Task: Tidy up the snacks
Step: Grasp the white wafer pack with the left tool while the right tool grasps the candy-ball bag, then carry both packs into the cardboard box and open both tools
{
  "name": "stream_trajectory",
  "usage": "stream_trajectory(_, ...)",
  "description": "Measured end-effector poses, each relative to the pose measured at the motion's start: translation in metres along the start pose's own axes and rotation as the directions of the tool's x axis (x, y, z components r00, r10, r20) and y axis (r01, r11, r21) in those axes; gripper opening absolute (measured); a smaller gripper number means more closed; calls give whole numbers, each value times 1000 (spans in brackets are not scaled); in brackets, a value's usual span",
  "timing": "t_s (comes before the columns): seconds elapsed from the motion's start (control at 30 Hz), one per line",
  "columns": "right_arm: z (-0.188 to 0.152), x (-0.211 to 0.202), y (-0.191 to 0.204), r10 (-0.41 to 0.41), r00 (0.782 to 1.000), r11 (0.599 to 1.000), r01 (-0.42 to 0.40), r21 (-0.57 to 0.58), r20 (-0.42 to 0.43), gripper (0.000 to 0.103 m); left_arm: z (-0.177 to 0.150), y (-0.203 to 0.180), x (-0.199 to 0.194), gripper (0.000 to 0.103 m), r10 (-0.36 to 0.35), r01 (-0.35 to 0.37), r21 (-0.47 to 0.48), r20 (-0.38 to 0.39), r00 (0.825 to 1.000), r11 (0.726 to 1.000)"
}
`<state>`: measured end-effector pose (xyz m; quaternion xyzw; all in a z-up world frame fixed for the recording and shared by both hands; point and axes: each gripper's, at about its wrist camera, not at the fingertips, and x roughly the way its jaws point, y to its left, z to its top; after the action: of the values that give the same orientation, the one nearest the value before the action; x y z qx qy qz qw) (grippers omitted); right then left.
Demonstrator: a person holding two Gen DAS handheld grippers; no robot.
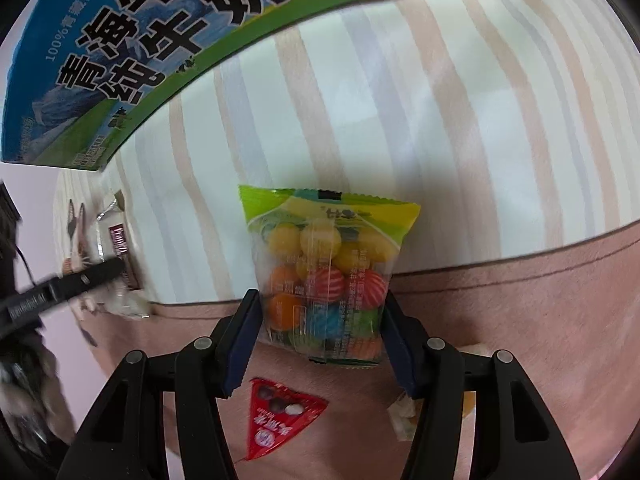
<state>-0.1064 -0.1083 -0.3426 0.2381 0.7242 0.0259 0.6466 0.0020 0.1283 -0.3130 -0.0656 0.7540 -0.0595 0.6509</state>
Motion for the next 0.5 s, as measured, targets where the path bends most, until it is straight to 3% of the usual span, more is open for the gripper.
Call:
stream_trajectory(0.13,2,2,1,16,1000,999,-15,30,-10,61,-1,-3,13,61,19,-19,-25,9,1000,1000)
stream_trajectory(0.33,6,4,4,-26,999,998,24,51,26,61,3,8,11,61,-9,18,-127,70,998,992)
stream_trajectory(0.5,-1,7,20,-94,994,995,95,-31,56,58,-14,4,5,56,28,-19,-93,104,994,995)
